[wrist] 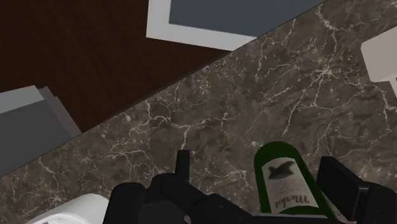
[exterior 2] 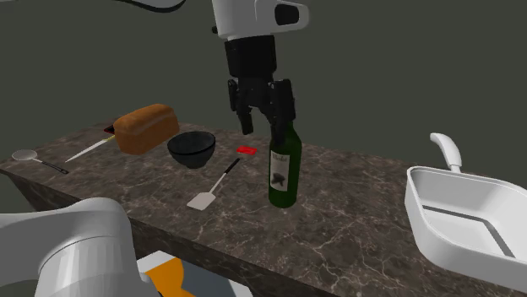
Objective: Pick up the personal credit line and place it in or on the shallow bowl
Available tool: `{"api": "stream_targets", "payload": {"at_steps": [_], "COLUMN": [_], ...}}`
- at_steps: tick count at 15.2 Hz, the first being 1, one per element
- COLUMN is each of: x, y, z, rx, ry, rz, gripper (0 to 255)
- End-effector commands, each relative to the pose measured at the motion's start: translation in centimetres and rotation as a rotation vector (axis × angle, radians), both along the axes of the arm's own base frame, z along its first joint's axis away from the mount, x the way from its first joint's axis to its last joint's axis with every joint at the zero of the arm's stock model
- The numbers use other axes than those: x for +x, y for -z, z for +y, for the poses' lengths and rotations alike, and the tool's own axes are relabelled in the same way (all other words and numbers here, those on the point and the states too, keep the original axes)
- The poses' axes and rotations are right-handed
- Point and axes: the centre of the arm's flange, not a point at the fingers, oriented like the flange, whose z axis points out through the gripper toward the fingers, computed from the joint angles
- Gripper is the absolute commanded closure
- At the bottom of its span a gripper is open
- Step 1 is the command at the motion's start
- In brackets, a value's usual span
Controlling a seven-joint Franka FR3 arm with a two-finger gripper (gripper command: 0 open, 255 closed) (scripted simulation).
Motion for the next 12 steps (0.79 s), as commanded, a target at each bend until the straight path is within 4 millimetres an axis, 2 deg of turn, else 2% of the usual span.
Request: {"api": "stream_targets", "payload": {"at_steps": [1, 12], "x": [0.0, 4.2], "y": [0.0, 7.9], "z": [0.0, 10.1], "rx": [0.000, 0.110], "ry": [0.000, 0.271], "rz": [0.000, 0.141], "gripper": [0, 0]}}
